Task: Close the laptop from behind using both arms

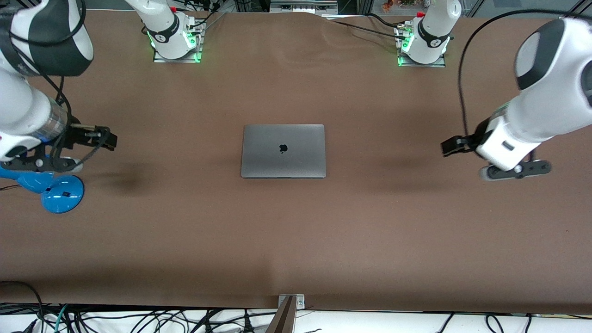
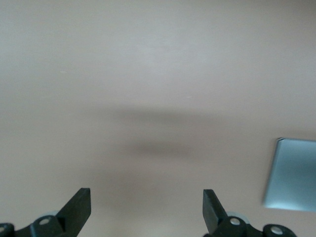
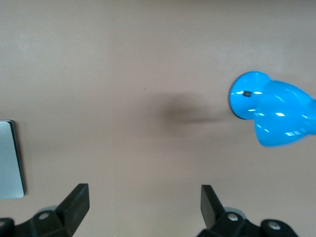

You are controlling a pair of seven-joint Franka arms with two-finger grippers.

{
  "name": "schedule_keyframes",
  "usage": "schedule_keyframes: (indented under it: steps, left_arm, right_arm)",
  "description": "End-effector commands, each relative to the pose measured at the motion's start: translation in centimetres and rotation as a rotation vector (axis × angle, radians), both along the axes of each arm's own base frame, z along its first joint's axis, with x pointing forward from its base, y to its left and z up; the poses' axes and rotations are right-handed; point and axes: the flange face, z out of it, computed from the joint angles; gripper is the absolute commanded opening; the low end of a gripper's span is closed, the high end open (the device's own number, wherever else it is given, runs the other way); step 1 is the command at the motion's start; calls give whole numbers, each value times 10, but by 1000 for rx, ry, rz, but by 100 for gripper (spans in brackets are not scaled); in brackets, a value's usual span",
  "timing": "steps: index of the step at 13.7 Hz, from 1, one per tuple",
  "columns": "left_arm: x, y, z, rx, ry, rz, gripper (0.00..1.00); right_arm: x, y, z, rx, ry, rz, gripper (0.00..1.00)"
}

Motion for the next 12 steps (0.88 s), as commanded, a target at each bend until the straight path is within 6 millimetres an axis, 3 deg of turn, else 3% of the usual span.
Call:
schedule_keyframes:
  steps: [1, 6, 7, 9, 12]
  left_arm:
    - [-36, 40, 7, 35, 2, -65, 100]
    - [-70, 101, 15, 14, 19, -80, 100]
    - [-75, 107, 13, -9, 37, -82, 100]
    - [-86, 108, 29, -28, 48, -80, 100]
    - [-86, 101, 28, -49, 66, -89, 100]
  right_arm:
    - [-34, -10, 31, 66, -22, -38, 100]
    - [-67, -33, 60, 90, -19, -86, 100]
    - [-67, -34, 61, 93, -20, -87, 100]
    - [-67, -32, 62, 138, -25, -111, 100]
    - [-70, -44, 66, 148, -29, -131, 100]
